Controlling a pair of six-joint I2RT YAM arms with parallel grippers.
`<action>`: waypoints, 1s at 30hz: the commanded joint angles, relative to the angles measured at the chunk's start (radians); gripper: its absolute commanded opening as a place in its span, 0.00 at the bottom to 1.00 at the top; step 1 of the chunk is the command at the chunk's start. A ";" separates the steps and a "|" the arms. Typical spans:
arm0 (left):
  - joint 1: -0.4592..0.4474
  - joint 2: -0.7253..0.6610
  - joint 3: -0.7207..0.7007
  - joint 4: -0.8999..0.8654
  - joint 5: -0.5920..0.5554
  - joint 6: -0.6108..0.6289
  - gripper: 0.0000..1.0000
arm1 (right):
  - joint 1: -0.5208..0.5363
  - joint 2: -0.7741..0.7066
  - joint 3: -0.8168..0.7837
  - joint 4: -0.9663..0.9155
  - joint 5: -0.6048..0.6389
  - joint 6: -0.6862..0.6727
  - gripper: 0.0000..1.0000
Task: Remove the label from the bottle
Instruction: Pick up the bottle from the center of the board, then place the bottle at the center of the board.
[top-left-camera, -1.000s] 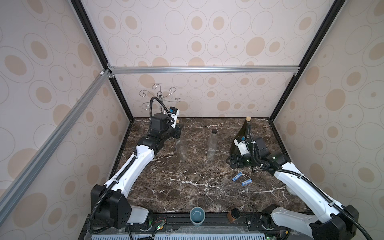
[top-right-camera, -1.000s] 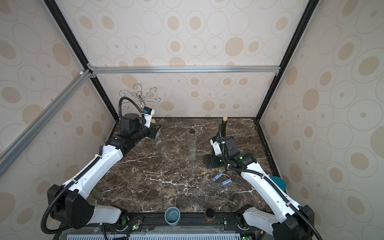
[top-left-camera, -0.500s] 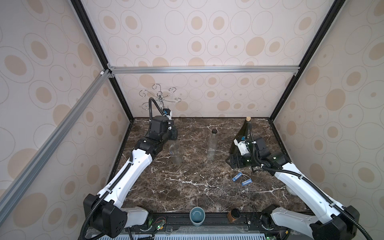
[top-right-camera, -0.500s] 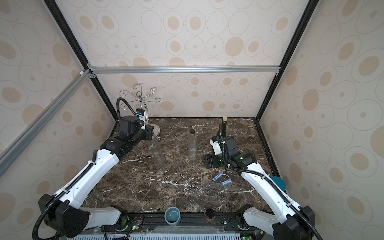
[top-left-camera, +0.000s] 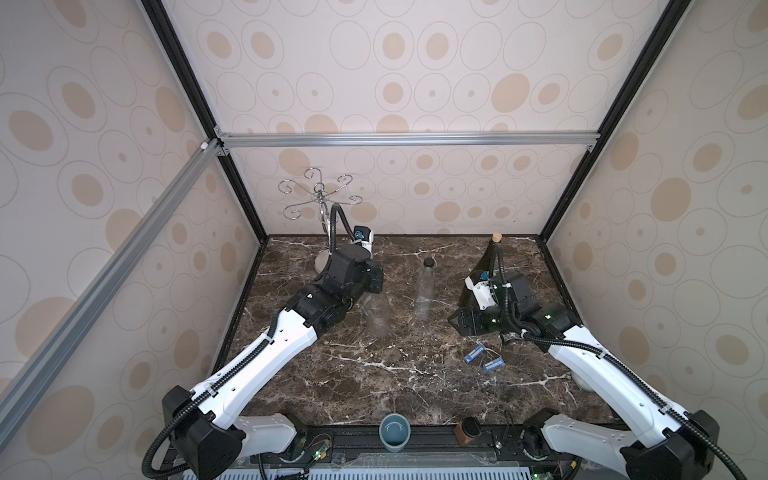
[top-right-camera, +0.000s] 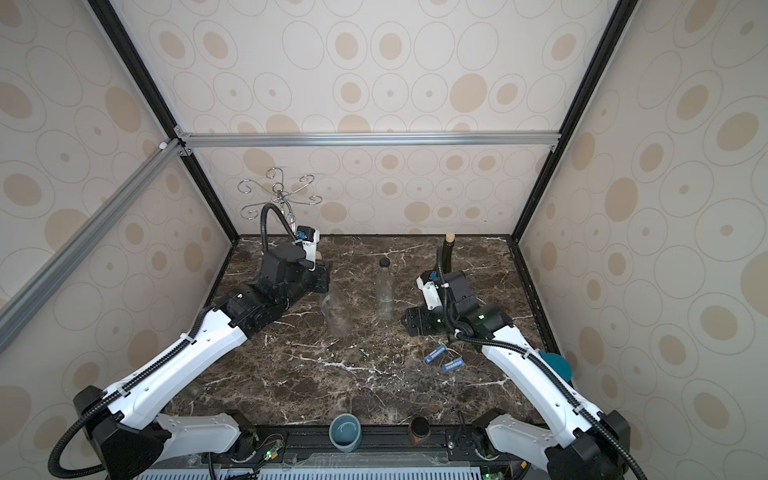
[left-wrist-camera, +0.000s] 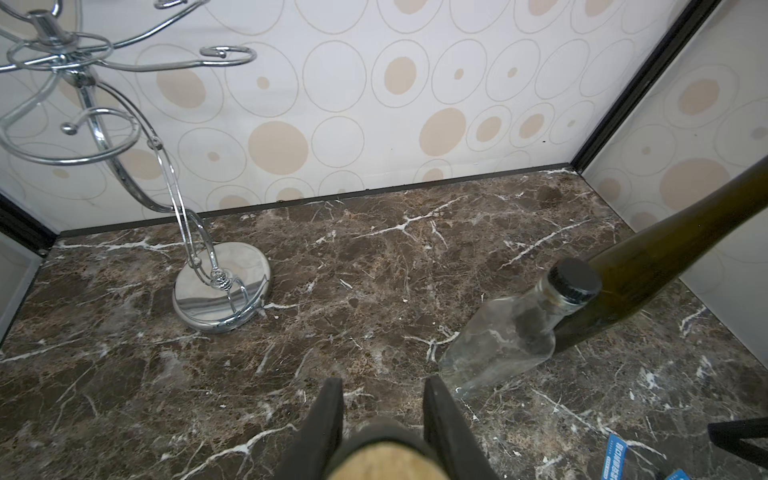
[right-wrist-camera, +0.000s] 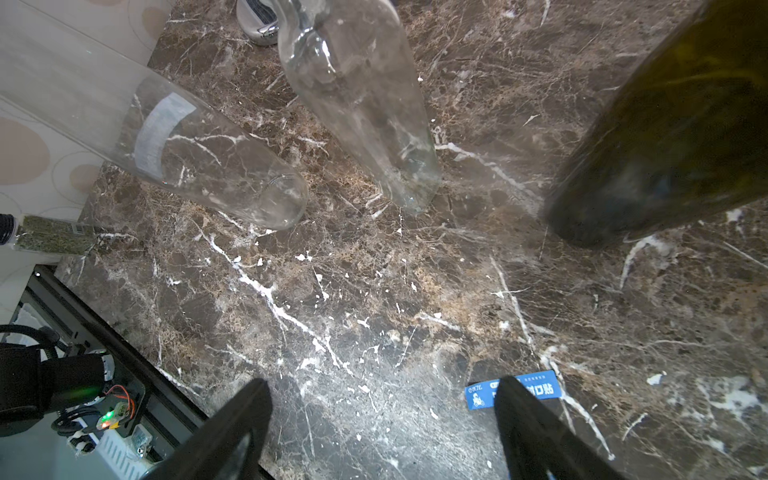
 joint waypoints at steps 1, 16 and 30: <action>-0.030 -0.023 0.017 0.126 -0.068 -0.027 0.02 | 0.011 -0.003 0.004 0.010 0.000 0.009 0.87; -0.149 0.016 -0.021 0.154 -0.164 -0.020 0.01 | 0.020 0.001 -0.001 0.016 0.003 0.017 0.87; -0.172 0.011 -0.076 0.170 -0.176 -0.049 0.10 | 0.024 -0.002 -0.006 0.016 0.008 0.018 0.86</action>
